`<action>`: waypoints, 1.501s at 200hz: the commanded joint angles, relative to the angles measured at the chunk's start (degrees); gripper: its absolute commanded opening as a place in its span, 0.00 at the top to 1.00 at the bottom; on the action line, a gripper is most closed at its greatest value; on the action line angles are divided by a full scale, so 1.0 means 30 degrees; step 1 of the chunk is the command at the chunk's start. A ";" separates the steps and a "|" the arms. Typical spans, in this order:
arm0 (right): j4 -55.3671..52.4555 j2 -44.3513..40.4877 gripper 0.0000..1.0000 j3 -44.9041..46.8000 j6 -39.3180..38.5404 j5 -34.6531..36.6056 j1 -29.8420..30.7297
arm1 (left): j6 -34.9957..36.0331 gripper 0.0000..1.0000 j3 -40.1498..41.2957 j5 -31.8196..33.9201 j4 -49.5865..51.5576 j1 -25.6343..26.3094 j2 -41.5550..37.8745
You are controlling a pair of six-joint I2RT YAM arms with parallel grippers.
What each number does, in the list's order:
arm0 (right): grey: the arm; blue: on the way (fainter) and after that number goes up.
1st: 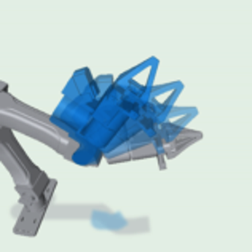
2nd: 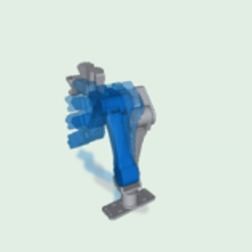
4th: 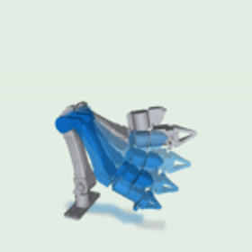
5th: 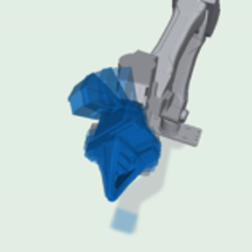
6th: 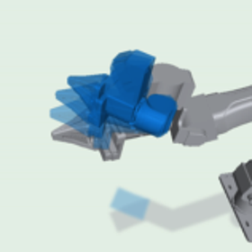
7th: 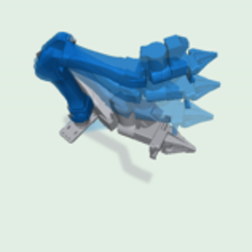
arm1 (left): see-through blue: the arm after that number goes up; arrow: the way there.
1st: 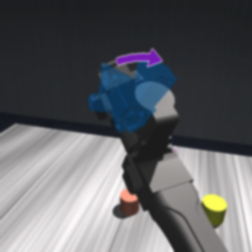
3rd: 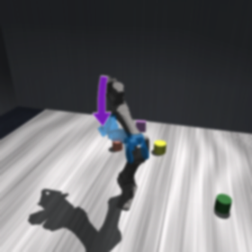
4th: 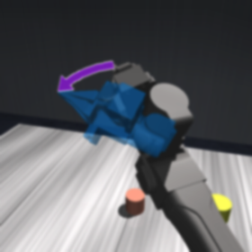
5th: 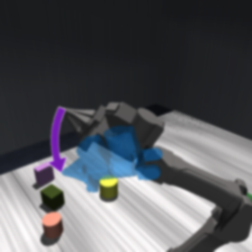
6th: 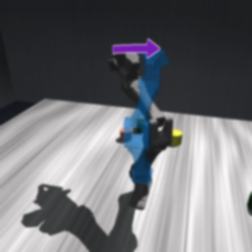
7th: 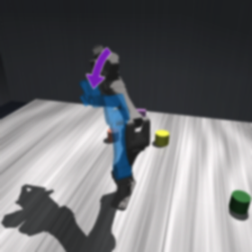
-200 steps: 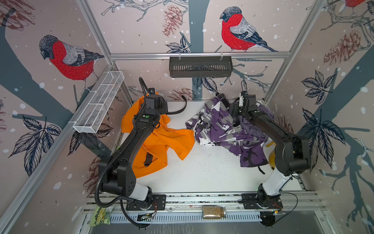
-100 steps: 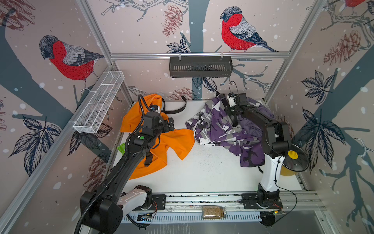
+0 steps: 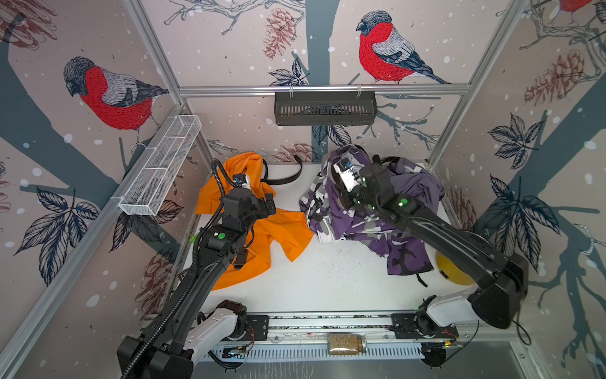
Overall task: Remove the belt from the trousers
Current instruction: Adjust the trousers at the center of the board.
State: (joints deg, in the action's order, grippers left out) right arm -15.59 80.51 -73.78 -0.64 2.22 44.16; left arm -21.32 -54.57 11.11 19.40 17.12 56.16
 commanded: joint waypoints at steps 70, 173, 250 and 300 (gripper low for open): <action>0.2873 0.2284 0.65 0.7577 0.9517 0.2216 0.9950 | -0.0135 0.01 0.0653 -0.1539 -0.2112 -0.0441 -0.0047; -0.2661 -1.4568 0.01 1.4695 1.9044 0.4631 0.9229 | 0.3881 0.01 -0.2270 0.0273 -0.2291 0.8101 0.5449; 0.1827 -1.5098 0.08 1.8292 1.6845 -0.2047 0.0001 | 0.1037 0.21 -0.1245 0.1952 -0.0866 0.9755 0.8870; 0.4963 -1.2150 0.10 1.7678 1.4662 -0.5828 -0.3002 | -0.0353 0.48 0.1513 0.2179 0.0204 0.6615 0.8279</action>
State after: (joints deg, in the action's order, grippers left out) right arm -7.73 40.73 -18.52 48.47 -8.05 37.67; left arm -18.48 -54.13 16.62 17.39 41.12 84.42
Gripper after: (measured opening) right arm 0.896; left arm 0.543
